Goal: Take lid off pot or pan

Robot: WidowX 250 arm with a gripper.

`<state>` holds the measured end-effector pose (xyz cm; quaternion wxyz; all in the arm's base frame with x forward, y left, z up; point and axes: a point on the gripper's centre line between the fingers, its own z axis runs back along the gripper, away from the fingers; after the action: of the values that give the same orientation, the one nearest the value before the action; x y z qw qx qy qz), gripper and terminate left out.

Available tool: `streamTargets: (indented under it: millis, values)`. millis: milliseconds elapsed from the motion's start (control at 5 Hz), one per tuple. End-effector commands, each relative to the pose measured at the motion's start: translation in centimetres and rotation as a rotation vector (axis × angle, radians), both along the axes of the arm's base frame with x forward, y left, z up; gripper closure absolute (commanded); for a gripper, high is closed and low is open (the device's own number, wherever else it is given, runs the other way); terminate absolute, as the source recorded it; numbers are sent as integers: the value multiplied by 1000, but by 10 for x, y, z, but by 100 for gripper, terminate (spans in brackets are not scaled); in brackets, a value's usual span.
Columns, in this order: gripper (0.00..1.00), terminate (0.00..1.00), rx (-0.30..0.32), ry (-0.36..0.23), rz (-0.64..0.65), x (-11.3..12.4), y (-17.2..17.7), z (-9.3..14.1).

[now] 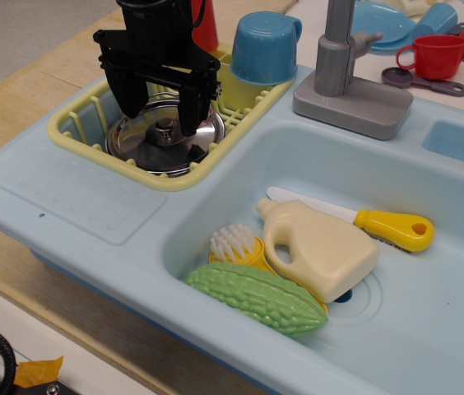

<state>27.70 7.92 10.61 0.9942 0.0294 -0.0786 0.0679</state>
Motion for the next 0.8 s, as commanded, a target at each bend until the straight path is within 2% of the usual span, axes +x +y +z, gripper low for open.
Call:
streamTargets:
  millis: [0, 200, 400, 600]
  values:
    - [0, 0, -7, -19, 3, 1, 7, -3]
    - [0, 0, -29, 1, 19, 0, 10, -9]
    - [100, 0, -40, -2, 24, -1, 12, -12]
    - [100, 0, -36, -5, 20, 1, 10, -11]
